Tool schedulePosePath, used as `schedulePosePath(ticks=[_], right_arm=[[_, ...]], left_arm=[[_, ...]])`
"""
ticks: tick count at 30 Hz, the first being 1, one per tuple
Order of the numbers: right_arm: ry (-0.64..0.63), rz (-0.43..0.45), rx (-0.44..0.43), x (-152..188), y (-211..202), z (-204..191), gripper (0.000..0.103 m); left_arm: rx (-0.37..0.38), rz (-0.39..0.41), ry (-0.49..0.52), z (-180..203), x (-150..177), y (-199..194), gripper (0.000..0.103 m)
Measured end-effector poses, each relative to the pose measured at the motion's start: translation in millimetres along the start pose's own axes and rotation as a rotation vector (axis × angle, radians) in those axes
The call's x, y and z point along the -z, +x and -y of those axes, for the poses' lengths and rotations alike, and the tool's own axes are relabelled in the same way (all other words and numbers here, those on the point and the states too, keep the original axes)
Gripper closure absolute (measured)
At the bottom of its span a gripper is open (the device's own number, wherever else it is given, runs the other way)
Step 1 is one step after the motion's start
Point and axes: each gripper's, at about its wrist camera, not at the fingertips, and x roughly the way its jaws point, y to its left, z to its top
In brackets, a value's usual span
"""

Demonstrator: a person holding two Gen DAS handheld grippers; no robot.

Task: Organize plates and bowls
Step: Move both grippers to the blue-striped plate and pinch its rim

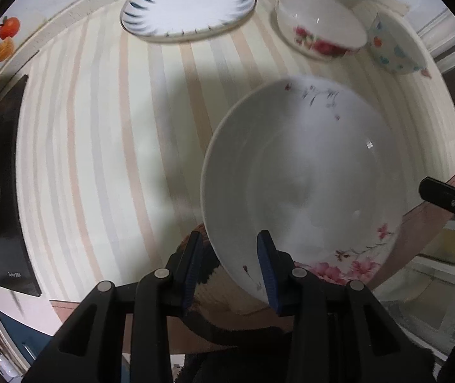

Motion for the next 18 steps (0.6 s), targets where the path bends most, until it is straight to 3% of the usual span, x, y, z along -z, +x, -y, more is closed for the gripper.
schedulePosePath(ticks=[3,8,11,13,18], right_arm=[[-0.007,0.018,-0.02,-3.2,-18.4,-13.3,0.086],[-0.048,0.087,-0.071,-36.5,-53.2,-43.1,0.086],[-0.091,0.13,-0.082,-73.3,-68.8,-64.7,0.075],[-0.119,0.151,-0.072,-99.4,-72.2,-78.3,0.058],[-0.108,0.138,-0.07,-178.5,-43.9,-100.2,0.057]], left_arm=[[0.016,0.061,-0.015,-2.4,-1.8,-31.1,0.07],[0.038,0.208,-0.06,-26.4,-20.4,-95.9,0.07],[0.036,0.273,-0.096,-45.9,-50.5,-119.3,0.066],[0.024,0.292,-0.129,-63.0,-67.3,-125.1,0.064],[0.039,0.273,-0.232,-115.5,-119.0,-100.1,0.064]])
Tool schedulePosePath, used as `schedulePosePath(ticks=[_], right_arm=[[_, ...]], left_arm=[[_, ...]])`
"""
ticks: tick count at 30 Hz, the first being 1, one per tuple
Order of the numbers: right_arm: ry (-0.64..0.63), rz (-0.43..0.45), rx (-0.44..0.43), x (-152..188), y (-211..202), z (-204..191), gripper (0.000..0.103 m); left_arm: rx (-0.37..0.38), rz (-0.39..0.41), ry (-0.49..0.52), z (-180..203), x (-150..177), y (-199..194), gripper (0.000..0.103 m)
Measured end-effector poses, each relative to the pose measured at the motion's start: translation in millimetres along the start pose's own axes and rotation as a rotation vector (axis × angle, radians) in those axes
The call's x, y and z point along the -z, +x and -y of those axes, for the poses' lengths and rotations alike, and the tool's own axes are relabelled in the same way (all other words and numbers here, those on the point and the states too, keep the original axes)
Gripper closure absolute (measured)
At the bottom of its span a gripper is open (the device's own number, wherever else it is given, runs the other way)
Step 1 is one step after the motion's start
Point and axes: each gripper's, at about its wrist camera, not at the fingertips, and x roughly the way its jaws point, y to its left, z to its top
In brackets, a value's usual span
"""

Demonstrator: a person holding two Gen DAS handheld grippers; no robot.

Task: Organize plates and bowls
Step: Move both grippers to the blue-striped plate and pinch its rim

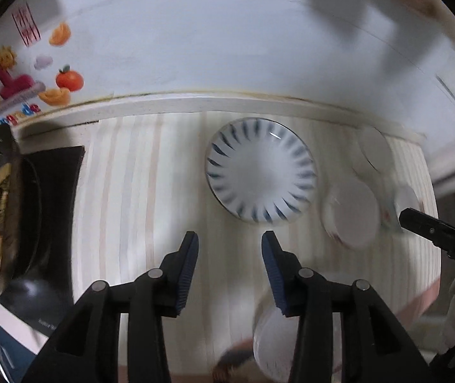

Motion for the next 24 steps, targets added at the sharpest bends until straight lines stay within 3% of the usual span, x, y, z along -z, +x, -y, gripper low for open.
schedulePosePath(ticks=[8,14,17,18,19,24], right_arm=[[0.048,-0.094,0.077,-91.0,116.3,7.3,0.057],[0.056,-0.186,0.143,-111.4,175.8,22.8,0.059],[0.067,-0.218,0.133,-111.1,192.3,30.9,0.08],[0.068,-0.226,0.134,-110.8,196.1,33.0,0.088],[0.064,-0.232,0.136,-110.6,199.5,34.3,0.09],[0.011,-0.207,0.148,-108.1,199.0,32.6,0.091]], left_arm=[[0.104,-0.164,-0.154,-36.5,-48.8,107.1,0.064],[0.103,-0.252,-0.135,-33.8,-60.8,154.1,0.064],[0.111,-0.251,-0.122,-30.9,-60.2,163.9,0.069],[0.117,-0.243,-0.118,-29.9,-59.7,164.8,0.079],[0.125,-0.241,-0.114,-28.8,-59.2,166.6,0.087],[0.092,-0.202,-0.074,-19.9,-54.4,159.7,0.087]])
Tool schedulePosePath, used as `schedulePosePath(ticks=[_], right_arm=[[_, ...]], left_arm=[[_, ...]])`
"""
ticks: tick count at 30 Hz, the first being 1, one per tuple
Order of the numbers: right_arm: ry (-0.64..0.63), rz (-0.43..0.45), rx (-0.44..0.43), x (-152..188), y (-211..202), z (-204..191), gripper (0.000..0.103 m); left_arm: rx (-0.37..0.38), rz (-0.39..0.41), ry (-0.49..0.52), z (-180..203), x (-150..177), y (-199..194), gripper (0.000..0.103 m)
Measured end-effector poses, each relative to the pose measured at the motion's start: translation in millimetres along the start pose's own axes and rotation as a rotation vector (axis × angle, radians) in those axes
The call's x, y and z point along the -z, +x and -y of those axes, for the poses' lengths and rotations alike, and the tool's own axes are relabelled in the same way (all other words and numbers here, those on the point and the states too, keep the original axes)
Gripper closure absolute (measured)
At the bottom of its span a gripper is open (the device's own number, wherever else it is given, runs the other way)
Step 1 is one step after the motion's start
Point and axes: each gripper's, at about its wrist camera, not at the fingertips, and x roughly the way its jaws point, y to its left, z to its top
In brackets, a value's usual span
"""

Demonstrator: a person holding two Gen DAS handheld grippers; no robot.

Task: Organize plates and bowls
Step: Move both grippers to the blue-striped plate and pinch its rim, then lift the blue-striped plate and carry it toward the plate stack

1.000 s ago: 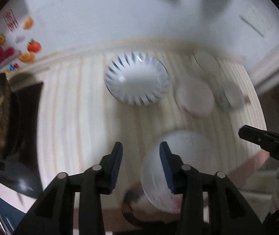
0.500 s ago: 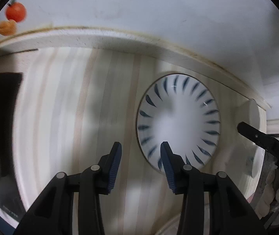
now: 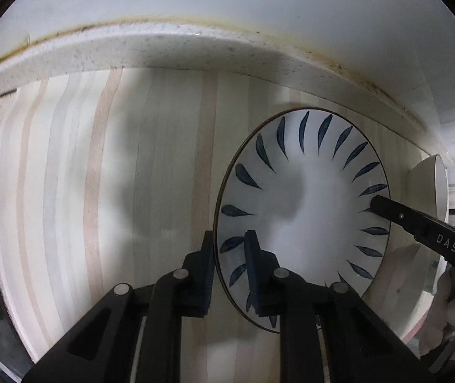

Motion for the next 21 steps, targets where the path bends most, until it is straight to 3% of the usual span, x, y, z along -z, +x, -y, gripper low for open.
schedulePosePath(ticks=[7,21], right_arm=[[-0.037,0.031,-0.01,14.5,-22.2,-5.7,0.092],[-0.104,0.112,-0.069,79.0,-135.2,-11.2,0.092]], left_arm=[[-0.009,0.045,0.029,11.6,15.8,-38.1,0.087],[-0.021,0.145,0.112,49.6,70.4,-148.6,0.087]])
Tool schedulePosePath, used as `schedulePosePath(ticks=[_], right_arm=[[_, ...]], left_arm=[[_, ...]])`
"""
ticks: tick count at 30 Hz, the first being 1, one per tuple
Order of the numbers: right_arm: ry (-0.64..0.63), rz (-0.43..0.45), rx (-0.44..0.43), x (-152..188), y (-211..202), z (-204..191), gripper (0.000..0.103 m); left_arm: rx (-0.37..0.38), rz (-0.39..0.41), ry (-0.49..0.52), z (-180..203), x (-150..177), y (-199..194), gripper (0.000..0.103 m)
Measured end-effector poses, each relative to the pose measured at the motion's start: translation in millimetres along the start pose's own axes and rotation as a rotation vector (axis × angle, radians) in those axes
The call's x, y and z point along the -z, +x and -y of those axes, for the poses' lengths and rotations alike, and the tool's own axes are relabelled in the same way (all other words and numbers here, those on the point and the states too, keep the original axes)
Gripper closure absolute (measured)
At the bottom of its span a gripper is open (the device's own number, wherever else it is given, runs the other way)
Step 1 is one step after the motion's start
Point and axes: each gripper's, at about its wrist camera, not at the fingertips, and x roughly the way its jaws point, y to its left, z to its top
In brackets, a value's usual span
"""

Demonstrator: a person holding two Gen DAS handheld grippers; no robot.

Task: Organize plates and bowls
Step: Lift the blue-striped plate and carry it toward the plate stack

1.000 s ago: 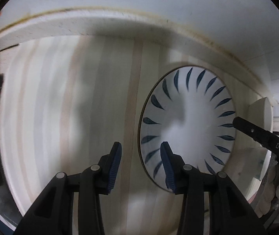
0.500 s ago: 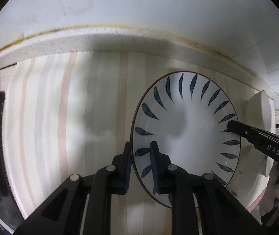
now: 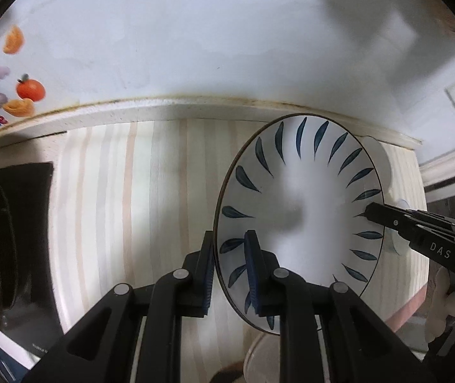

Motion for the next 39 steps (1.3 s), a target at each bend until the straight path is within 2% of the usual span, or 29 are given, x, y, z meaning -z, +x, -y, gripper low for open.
schedulePosePath(ticks=[7,14,25,32,39], right_arm=[[0.021,0.046,-0.019,53.6,-52.5,-2.7,0.092],[0.049,0.021,-0.038,119.8,-62.8,6.6,0.092],[0.104,-0.075,-0.045,199.6,-20.4,35.2,0.092],[0.12,-0.121,-0.05,221.9,4.0,57.5,0.092],[0.113,-0.154,-0.064,229.7,21.3,68.6,0.092]], left_arm=[[0.001,-0.003,0.034,21.0,47.3,-27.5,0.087],[0.007,-0.071,0.065,30.1,104.2,-19.7,0.087],[-0.025,-0.2,0.125,49.6,158.8,26.4,0.087],[-0.033,-0.258,0.101,54.5,175.1,54.6,0.087],[-0.053,-0.272,0.065,59.1,182.5,65.5,0.087]])
